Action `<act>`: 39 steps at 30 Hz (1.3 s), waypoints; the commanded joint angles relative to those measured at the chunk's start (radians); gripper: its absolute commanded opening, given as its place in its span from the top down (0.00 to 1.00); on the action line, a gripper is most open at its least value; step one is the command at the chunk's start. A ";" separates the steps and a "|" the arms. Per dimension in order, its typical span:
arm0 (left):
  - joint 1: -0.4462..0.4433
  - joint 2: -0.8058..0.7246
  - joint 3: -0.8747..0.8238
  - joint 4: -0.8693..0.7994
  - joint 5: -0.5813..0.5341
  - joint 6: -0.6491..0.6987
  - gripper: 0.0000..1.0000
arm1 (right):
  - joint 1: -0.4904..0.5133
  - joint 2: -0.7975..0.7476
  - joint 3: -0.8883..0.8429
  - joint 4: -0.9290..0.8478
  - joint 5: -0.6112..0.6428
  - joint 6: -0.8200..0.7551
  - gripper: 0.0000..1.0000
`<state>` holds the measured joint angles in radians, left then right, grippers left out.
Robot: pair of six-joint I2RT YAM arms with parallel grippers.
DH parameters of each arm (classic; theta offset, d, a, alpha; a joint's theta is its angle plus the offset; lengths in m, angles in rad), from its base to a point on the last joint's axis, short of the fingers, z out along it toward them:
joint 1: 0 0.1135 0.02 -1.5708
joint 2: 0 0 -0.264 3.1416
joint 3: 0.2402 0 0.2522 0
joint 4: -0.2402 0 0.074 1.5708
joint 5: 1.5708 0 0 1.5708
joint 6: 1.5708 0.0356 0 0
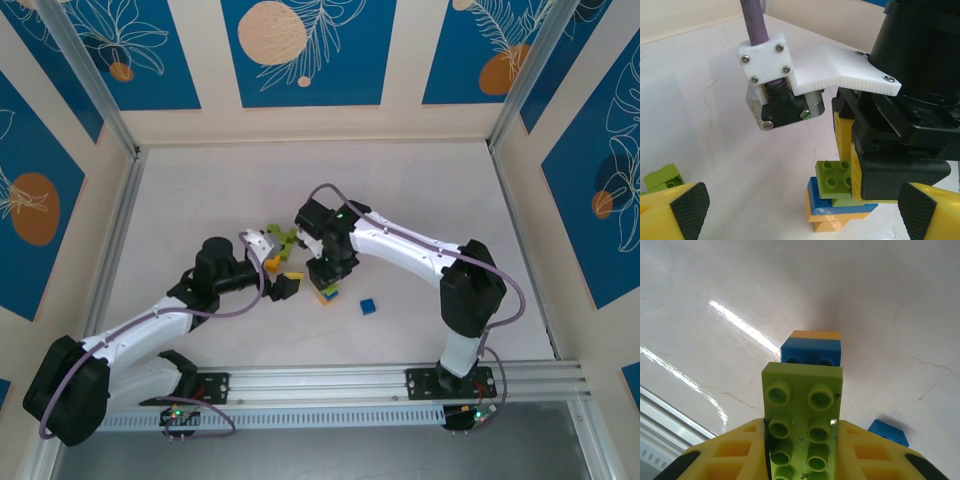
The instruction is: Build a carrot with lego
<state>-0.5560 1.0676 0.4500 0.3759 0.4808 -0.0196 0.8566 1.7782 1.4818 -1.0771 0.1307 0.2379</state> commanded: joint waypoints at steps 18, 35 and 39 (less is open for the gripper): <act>-0.021 -0.022 0.092 -0.180 0.603 0.171 0.01 | -0.021 -0.023 0.126 -0.188 -0.092 -0.371 0.68; -0.030 0.089 0.161 -0.276 0.571 0.208 0.01 | 0.076 -0.033 0.017 -0.114 -0.077 -0.402 0.68; -0.029 0.086 0.162 -0.281 0.506 0.206 0.01 | 0.065 -0.051 0.001 -0.086 -0.063 -0.384 0.69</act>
<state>-0.5816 1.1549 0.5808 0.0811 1.0622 0.1608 0.9024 1.7451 1.4956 -1.1759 0.1223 -0.1242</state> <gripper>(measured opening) 0.994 0.316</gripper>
